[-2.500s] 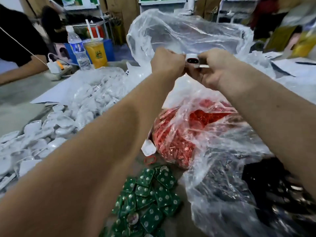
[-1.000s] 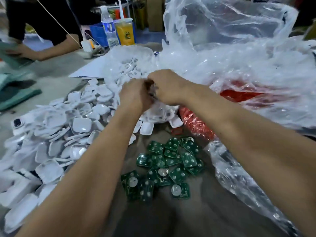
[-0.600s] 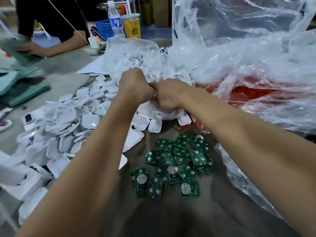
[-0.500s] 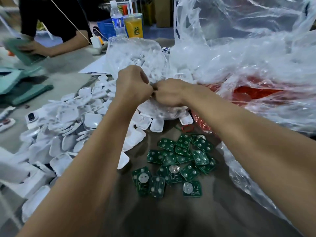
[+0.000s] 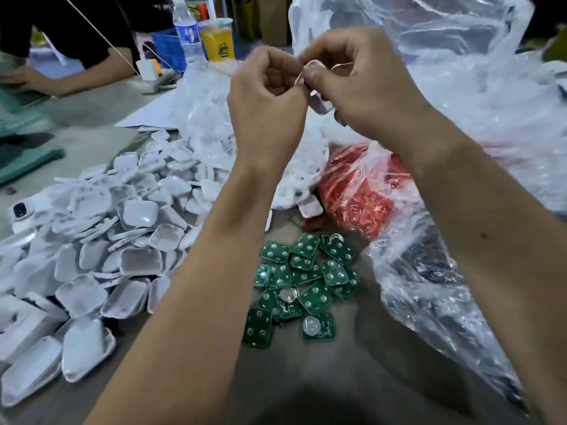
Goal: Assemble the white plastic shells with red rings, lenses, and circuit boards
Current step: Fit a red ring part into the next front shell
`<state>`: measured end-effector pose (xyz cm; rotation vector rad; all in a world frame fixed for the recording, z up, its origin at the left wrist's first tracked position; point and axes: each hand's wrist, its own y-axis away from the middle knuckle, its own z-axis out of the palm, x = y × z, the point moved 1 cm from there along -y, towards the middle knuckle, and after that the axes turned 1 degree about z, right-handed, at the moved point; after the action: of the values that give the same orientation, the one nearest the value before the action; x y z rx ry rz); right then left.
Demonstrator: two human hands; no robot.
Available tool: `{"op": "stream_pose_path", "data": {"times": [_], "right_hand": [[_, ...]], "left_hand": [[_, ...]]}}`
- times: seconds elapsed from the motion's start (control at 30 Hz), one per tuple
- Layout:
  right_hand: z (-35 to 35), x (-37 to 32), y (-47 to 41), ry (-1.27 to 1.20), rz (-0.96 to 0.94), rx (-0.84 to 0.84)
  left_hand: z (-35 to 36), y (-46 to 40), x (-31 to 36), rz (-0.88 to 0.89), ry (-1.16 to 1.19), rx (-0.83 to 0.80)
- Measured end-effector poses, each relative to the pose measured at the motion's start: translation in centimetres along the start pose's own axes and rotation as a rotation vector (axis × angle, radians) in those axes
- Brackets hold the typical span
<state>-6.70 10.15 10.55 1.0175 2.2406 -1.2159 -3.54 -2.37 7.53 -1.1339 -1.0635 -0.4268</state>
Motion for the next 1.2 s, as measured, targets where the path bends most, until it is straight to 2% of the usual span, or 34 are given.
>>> {"op": "stream_pose_path", "data": {"times": [0.1, 0.2, 0.27, 0.33, 0.5, 0.67, 0.8, 0.97, 1.1, 1.2], "right_hand": [[-4.2, 1.4, 1.8, 0.206, 0.139, -0.117], [-8.7, 2.7, 4.9, 0.232, 0.341, -0.236], [-11.4, 3.5, 6.9, 0.246, 0.466, -0.256], [-13.9, 4.0, 9.0, 0.299, 0.595, -0.322], [-14.8, 4.3, 13.4, 0.385, 0.888, -0.700], [-12.2, 5.3, 14.3, 0.593, 0.819, -0.765], [-12.2, 5.4, 13.9, 0.559, 0.822, -0.691], [-13.3, 3.2, 12.5, 0.623, 0.764, -0.708], [-14.0, 0.1, 11.1, 0.599, 0.769, -0.645], [-13.2, -2.1, 9.9, 0.624, 0.587, -0.471]], "left_hand": [[3.9, 2.0, -0.2, -0.271, 0.200, -0.136], [7.6, 4.8, -0.7, -0.499, 0.279, -0.343], [9.6, 6.3, -0.9, -0.566, 0.234, -0.446], [11.3, 7.5, -0.8, -0.606, 0.198, -0.480], [13.3, 9.5, 0.0, -0.651, 0.172, -0.475], [12.9, 9.9, 0.3, -0.614, 0.158, -0.528], [11.1, 9.2, 0.3, -0.640, 0.260, -0.462], [7.6, 7.3, -0.6, -0.677, 0.342, -0.402], [3.8, 6.0, -2.0, -0.603, 0.315, -0.344], [0.6, 5.6, -3.1, -0.557, 0.260, -0.294]]}}
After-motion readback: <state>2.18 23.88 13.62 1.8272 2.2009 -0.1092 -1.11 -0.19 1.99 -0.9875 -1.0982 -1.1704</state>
